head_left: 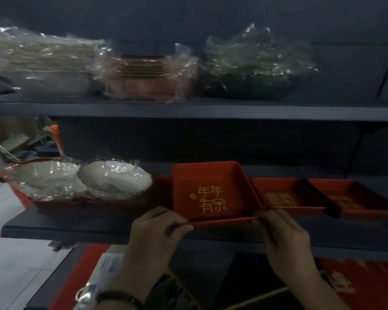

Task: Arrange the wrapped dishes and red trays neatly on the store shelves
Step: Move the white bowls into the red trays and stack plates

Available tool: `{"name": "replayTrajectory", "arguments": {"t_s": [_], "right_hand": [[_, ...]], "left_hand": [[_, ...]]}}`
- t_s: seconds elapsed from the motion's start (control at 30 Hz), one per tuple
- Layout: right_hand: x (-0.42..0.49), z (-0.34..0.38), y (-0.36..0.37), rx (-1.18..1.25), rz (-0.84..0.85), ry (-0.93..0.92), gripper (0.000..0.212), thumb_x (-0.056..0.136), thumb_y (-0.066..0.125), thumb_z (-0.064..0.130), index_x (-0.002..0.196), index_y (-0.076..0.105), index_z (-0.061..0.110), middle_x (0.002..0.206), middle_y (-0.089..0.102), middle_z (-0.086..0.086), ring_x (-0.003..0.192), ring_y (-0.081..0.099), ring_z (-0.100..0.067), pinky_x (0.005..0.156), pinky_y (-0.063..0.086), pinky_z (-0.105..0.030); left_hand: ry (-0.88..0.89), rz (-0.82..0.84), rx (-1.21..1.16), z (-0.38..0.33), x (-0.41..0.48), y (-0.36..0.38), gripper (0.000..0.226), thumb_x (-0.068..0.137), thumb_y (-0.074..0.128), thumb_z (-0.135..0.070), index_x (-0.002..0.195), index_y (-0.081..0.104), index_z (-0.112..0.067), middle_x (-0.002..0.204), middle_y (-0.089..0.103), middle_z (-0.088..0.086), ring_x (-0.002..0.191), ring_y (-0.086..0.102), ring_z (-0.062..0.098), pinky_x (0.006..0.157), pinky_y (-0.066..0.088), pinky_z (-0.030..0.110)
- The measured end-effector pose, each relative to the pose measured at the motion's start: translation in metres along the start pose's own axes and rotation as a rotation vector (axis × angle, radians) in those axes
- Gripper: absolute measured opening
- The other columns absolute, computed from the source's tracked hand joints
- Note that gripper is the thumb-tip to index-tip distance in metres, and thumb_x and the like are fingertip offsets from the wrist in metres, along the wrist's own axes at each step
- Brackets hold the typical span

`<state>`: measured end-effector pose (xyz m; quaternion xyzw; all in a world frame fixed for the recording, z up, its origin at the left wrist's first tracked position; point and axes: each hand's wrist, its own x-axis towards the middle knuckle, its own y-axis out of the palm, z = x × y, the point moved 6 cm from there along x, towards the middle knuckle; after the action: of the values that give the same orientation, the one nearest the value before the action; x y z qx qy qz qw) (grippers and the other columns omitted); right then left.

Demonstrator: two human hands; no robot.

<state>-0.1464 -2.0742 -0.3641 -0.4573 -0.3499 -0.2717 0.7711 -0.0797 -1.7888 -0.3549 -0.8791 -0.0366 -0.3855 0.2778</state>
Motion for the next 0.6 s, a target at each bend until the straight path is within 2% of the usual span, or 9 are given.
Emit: {"name": "replayTrajectory", "arguments": {"t_s": [0.13, 0.23, 0.3, 0.37, 0.43, 0.5, 0.6], "right_hand": [[-0.019, -0.032, -0.027, -0.024, -0.054, 0.057, 0.012, 0.099, 0.067, 0.009, 0.107, 0.074, 0.014, 0.100, 0.059, 0.014, 0.088, 0.055, 0.005, 0.081, 0.040, 0.000], [-0.020, -0.058, -0.047, -0.029, -0.053, 0.142, 0.021, 0.095, 0.063, 0.017, 0.114, 0.073, 0.018, 0.103, 0.061, 0.014, 0.087, 0.062, -0.003, 0.076, 0.050, -0.015], [-0.021, -0.073, -0.062, -0.037, -0.093, 0.190, 0.024, 0.093, 0.068, 0.009, 0.115, 0.073, 0.017, 0.104, 0.061, 0.013, 0.088, 0.064, -0.006, 0.074, 0.054, -0.024], [-0.026, -0.089, -0.076, -0.058, -0.128, 0.265, 0.029, 0.091, 0.073, 0.003, 0.116, 0.072, 0.018, 0.105, 0.062, 0.011, 0.089, 0.066, -0.011, 0.073, 0.053, -0.028], [-0.034, -0.102, -0.089, -0.057, -0.147, 0.362, 0.036, 0.092, 0.073, 0.007, 0.125, 0.070, 0.021, 0.109, 0.062, 0.010, 0.093, 0.067, -0.014, 0.075, 0.050, -0.028], [-0.038, -0.116, -0.102, -0.023, -0.152, 0.453, 0.050, 0.093, 0.073, 0.009, 0.138, 0.063, 0.027, 0.117, 0.060, 0.010, 0.099, 0.064, -0.009, 0.078, 0.047, -0.023], [-0.038, -0.138, -0.121, 0.066, -0.151, 0.531, 0.070, 0.095, 0.069, 0.003, 0.152, 0.049, 0.039, 0.126, 0.054, 0.016, 0.108, 0.058, 0.012, 0.086, 0.049, -0.023]], "left_hand": [[0.053, 0.039, 0.025, -0.034, 0.001, 0.039, 0.018, 0.072, 0.097, -0.021, 0.083, 0.084, -0.028, 0.086, 0.069, -0.019, 0.077, 0.067, -0.006, 0.074, 0.055, 0.012], [0.045, 0.041, 0.020, -0.050, 0.005, 0.067, 0.017, 0.075, 0.095, -0.023, 0.086, 0.085, -0.030, 0.086, 0.070, -0.019, 0.076, 0.067, -0.006, 0.076, 0.056, 0.016], [0.052, 0.055, 0.012, -0.064, 0.009, 0.089, 0.017, 0.077, 0.094, -0.024, 0.090, 0.085, -0.029, 0.088, 0.070, -0.018, 0.077, 0.067, -0.005, 0.076, 0.057, 0.017], [0.053, 0.065, -0.012, -0.080, 0.014, 0.113, 0.017, 0.079, 0.092, -0.024, 0.094, 0.085, -0.026, 0.091, 0.069, -0.017, 0.080, 0.067, -0.004, 0.076, 0.058, 0.018], [0.028, 0.081, -0.067, -0.094, 0.019, 0.136, 0.016, 0.081, 0.092, -0.022, 0.096, 0.084, -0.023, 0.093, 0.069, -0.017, 0.082, 0.068, -0.002, 0.076, 0.059, 0.020], [0.030, 0.085, -0.096, -0.110, 0.025, 0.161, 0.016, 0.081, 0.092, -0.021, 0.095, 0.084, -0.023, 0.093, 0.069, -0.016, 0.082, 0.069, -0.001, 0.076, 0.061, 0.024], [0.003, 0.080, -0.155, -0.132, 0.035, 0.195, 0.016, 0.081, 0.092, -0.021, 0.095, 0.083, -0.024, 0.095, 0.068, -0.015, 0.084, 0.070, 0.002, 0.075, 0.064, 0.031]]}}
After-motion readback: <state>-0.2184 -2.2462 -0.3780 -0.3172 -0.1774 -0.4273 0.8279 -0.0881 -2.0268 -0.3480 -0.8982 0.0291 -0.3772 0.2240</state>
